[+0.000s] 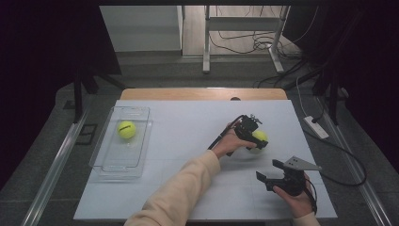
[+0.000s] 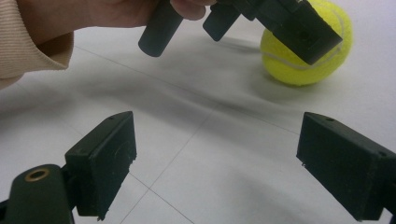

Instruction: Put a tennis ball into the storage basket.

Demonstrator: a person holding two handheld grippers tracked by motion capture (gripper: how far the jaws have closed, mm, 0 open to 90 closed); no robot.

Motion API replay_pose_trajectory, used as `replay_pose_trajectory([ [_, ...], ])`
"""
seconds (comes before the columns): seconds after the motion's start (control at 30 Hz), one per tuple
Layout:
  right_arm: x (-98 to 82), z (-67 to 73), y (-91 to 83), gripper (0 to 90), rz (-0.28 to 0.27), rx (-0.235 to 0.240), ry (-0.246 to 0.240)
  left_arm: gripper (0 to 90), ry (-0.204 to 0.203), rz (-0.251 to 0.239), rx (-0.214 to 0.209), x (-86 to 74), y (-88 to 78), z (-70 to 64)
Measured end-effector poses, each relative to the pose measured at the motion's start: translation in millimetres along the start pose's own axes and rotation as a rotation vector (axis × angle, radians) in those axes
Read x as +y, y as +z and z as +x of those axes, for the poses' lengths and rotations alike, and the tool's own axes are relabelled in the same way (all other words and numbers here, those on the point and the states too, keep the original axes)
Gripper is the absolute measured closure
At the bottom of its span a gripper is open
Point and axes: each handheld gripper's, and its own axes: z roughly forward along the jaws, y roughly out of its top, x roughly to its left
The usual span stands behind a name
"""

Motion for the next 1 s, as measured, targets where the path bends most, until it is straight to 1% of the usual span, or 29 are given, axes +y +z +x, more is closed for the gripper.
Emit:
replay_pose_trajectory([
  [0.1, -0.2, -0.2, -0.1, 11.5, 0.0, 0.0, 0.0, 25.2, 0.009, 0.009, -0.004, -0.7, 1.4, 0.0],
  [0.17, -0.2, -0.4, -0.2, 11.5, -0.001, -0.001, 0.001, 26.3, 0.011, 0.007, -0.002, -0.7, 1.4, -1.4],
  [0.2, -0.2, -0.4, -0.3, 11.5, -0.001, 0.0, 0.002, 26.6, 0.02, 0.016, -0.001, -0.3, 0.6, -1.5],
  [0.4, 0.0, 0.0, -0.2, 11.5, -0.001, -0.001, -0.001, 27.5, 0.038, 0.028, 0.011, 0.4, -1.9, -2.8],
  [0.5, 0.1, -0.2, -0.6, 11.5, -0.003, -0.002, 0.0, 27.6, 0.036, 0.02, 0.015, 1.2, -4.7, -2.8],
  [0.57, 0.0, -0.5, -0.8, 11.5, -0.004, -0.003, 0.001, 27.6, 0.025, 0.007, 0.009, 1.7, -6.8, -3.0],
  [0.7, 0.0, -0.5, -0.7, 11.6, -0.004, -0.004, 0.0, 27.6, 0.033, 0.001, 0.009, 2.5, -12.5, -2.6],
  [0.9, 0.2, -0.2, -1.0, 11.6, -0.005, -0.005, -0.001, 27.6, 0.027, -0.018, 0.004, 2.2, -20.1, -3.2],
  [1.0, 0.3, 0.0, -1.0, 11.6, -0.005, -0.005, -0.001, 27.6, 0.032, -0.023, 0.003, 1.2, -24.3, -2.9],
])
